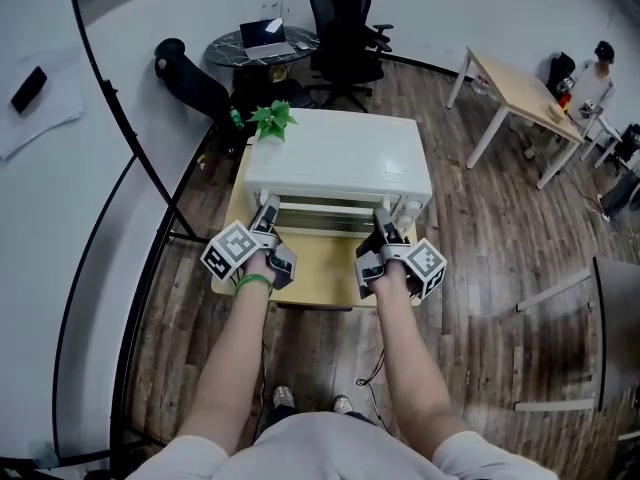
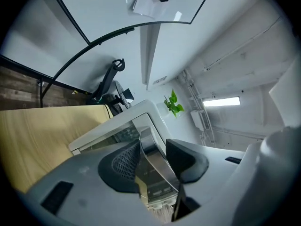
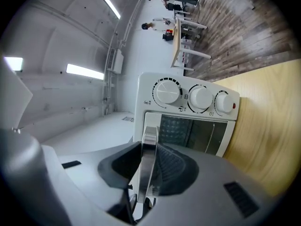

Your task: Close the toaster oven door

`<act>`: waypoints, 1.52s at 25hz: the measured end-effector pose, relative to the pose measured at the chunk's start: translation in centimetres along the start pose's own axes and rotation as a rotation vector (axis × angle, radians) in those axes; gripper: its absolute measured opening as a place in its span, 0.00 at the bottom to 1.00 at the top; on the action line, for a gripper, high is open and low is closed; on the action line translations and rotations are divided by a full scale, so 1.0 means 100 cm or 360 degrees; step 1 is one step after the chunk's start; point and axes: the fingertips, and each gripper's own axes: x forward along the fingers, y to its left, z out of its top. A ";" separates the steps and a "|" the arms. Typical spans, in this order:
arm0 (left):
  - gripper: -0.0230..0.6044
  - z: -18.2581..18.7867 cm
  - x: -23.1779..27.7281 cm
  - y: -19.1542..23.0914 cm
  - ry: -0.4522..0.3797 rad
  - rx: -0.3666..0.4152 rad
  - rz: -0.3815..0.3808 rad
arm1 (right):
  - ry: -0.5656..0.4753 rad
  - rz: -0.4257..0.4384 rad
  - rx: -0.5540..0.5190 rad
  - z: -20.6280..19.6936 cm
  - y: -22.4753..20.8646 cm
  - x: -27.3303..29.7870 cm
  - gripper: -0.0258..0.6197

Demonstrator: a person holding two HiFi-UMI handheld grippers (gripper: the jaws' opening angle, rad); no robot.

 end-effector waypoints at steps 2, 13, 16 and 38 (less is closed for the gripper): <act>0.31 0.000 0.001 -0.001 0.0004 -0.0017 -0.0022 | -0.0004 0.0009 0.0007 0.000 0.001 0.000 0.20; 0.30 -0.001 0.001 0.000 0.0037 -0.0003 -0.0047 | 0.0027 0.0015 0.0009 -0.001 -0.001 0.002 0.21; 0.31 -0.005 -0.003 -0.002 0.0056 0.0023 -0.0061 | 0.0021 0.0029 -0.0040 0.001 0.001 -0.003 0.24; 0.07 -0.023 -0.067 -0.083 0.0144 0.1473 -0.0057 | 0.0171 -0.0113 -0.1659 -0.001 0.058 -0.058 0.04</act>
